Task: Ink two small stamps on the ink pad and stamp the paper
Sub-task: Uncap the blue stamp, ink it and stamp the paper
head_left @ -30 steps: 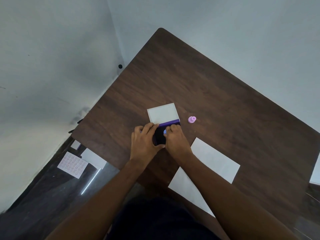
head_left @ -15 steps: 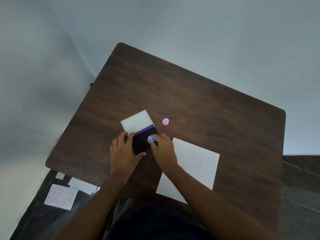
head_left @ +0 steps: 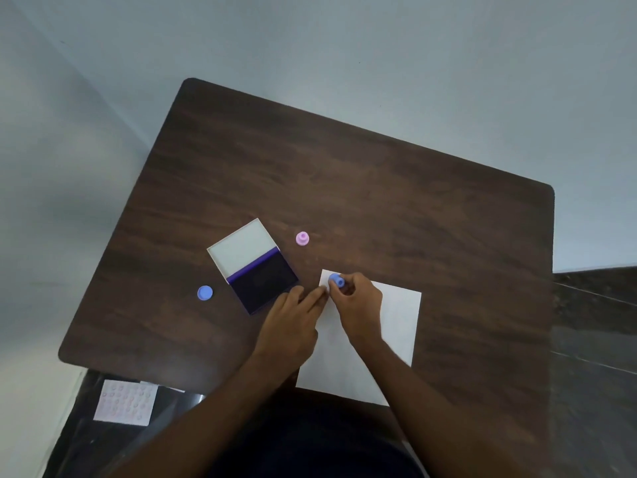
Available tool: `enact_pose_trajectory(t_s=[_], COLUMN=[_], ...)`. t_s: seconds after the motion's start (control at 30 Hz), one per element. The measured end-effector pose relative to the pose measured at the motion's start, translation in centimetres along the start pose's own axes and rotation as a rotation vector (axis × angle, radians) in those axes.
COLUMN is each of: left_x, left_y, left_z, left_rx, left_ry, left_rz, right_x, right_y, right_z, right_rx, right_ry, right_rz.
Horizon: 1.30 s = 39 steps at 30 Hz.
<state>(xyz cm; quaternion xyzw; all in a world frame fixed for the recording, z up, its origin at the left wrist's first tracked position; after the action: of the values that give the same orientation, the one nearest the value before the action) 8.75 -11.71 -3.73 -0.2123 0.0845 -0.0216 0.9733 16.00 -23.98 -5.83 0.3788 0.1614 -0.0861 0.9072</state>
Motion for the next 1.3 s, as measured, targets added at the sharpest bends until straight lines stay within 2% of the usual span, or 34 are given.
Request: enact_pose_trajectory(t_s=[0.17,0.5,1.0,1.3], left_x=[-0.5,-0.6,-0.6,-0.5], left_y=[0.6,0.4,0.4,0.2], left_z=[-1.1,-1.2,-1.2,-0.9], left_rx=[0.0,0.021,-0.025,0.004], left_ry=[0.062,0.047,0.071,0.029], left_rz=[0.033,0.005,0.042,0.01], right_x=[0.4,0.8,1.0,1.3], right_y=[-0.3,-0.1,0.4,0.9], right_z=[-0.7,-2.0,-2.2,-2.1], right_rx=[-0.011,-0.026,-0.053,-0.062], right_ry=[0.039,0.098,0.077,0.09], right_rz=[-0.024,-0.061,-0.075,-0.084])
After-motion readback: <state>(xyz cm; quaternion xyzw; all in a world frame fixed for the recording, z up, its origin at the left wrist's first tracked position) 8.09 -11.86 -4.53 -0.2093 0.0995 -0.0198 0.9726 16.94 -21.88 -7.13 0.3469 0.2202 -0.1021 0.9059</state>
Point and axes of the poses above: each hand's wrist, its own x-axis towards the middle knuckle, its own z-axis out of the back of the hand, y = z × x, the point moved 7 cm from there along x, towards the middle knuckle
